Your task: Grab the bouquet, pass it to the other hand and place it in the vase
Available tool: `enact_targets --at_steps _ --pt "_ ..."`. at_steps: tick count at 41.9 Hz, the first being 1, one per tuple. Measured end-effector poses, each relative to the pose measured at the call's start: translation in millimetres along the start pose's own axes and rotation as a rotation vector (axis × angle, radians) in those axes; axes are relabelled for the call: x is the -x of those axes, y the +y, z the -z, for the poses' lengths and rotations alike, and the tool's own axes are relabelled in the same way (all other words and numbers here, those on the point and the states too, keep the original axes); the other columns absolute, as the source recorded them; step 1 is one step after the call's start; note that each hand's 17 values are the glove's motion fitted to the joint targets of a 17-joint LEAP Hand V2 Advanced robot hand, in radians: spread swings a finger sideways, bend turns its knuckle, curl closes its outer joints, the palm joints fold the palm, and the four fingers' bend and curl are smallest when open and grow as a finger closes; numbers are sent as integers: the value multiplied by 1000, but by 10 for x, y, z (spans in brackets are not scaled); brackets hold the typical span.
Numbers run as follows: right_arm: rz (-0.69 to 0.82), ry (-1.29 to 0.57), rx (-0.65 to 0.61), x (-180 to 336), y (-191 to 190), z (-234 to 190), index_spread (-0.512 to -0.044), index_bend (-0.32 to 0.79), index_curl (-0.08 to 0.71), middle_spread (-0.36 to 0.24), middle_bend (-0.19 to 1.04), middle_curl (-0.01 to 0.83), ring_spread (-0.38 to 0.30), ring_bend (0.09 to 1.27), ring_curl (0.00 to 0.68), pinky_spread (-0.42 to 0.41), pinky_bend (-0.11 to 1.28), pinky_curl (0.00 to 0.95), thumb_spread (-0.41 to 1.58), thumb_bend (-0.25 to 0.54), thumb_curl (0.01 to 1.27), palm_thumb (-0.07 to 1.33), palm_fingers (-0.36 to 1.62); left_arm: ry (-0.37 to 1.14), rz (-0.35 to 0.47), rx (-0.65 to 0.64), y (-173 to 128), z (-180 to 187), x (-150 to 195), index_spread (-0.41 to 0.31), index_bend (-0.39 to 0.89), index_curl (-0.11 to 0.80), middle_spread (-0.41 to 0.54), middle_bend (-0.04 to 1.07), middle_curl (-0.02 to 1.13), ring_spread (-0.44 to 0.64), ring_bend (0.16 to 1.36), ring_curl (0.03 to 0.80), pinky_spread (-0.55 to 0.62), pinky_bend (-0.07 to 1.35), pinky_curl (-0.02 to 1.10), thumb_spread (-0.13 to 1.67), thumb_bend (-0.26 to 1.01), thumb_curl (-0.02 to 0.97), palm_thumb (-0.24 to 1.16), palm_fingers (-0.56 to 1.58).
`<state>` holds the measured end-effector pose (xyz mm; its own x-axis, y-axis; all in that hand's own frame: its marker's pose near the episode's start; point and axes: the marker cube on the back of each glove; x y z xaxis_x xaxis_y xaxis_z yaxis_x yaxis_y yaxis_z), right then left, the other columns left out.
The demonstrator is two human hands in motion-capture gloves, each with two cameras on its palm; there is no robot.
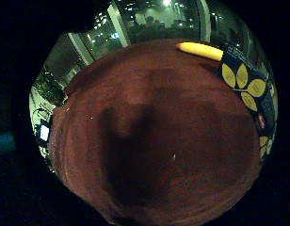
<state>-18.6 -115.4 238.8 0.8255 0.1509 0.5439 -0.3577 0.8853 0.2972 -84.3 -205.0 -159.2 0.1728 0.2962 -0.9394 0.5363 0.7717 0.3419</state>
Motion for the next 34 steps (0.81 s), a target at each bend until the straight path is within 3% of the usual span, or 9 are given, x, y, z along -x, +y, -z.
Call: enact_targets --at_steps 5,8,16,28,34 --pt "25 -26 -38 70 -1 27 -371 172 328 -127 303 390 -39 278 294 212 211 289 1090 -21 475 714 425 -63 -39 -69 -164 196 34 -347 376 582 -346 757 549 -391 823 479 -402 620 443 307 -33 799 823 1387" --pt "4 -5 8 100 67 26 -363 167 325 -116 343 398 -45 260 286 215 173 276 1094 -20 472 716 477 -118 -60 -113 -213 303 23 -347 374 586 -346 758 549 -390 821 479 -403 616 441 306 -33 802 822 1386" --pt "53 3 14 150 86 -13 -358 164 334 -105 345 399 -49 244 295 220 166 271 1099 -21 467 714 481 -177 -40 -234 -265 468 124 -355 366 594 -344 754 549 -388 815 479 -404 613 440 301 -34 810 822 1388" --pt "-47 9 100 98 118 -14 -365 126 314 -83 320 391 -47 257 311 218 191 279 1100 -26 462 701 422 -157 -52 -252 -331 399 461 -359 350 600 -341 746 545 -388 804 477 -404 613 440 301 -35 815 817 1387" --pt "-77 -74 115 131 113 -20 -365 104 285 -70 307 384 -34 268 313 218 208 293 1099 -25 458 691 384 -175 -61 -247 -340 334 583 -358 344 603 -342 743 544 -389 803 478 -405 611 439 296 -36 817 811 1385"
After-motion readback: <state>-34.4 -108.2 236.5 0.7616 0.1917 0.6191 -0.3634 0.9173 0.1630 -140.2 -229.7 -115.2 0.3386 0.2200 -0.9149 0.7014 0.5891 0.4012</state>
